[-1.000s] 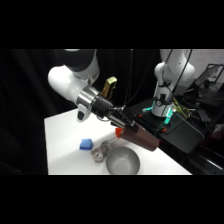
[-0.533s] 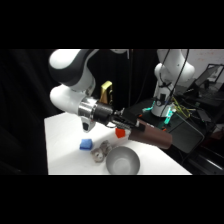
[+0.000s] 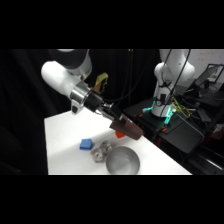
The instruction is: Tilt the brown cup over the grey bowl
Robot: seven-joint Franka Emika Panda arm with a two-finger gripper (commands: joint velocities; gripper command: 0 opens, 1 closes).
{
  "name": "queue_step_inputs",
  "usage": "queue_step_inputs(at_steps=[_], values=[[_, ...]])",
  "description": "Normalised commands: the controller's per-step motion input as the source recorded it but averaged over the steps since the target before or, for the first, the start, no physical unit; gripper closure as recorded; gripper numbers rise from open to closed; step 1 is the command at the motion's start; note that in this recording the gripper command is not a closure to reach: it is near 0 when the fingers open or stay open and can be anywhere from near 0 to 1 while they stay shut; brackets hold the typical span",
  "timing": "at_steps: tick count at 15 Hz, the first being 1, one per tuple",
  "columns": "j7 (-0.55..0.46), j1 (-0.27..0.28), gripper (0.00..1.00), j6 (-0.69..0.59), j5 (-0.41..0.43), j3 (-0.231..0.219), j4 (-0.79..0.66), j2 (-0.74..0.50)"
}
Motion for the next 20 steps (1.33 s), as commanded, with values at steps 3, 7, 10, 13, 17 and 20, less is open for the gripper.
queue_step_inputs(at_steps=[3, 7, 10, 13, 17, 20], values=[[-0.15, -0.120, 0.19, 0.44, -0.495, -0.118, -0.55, -0.64], [-0.09, -0.125, 0.19, 0.67, -0.278, -0.103, -0.65, -0.61], [0.06, -0.058, 0.20, 0.83, -0.043, -0.053, -0.62, -0.45], [0.22, 0.015, 0.20, 0.93, 0.024, -0.012, -0.57, -0.29], [0.40, 0.089, 0.20, 0.94, -0.046, 0.020, -0.51, -0.21], [0.56, 0.158, 0.20, 0.69, -0.308, 0.018, -0.39, -0.11]])
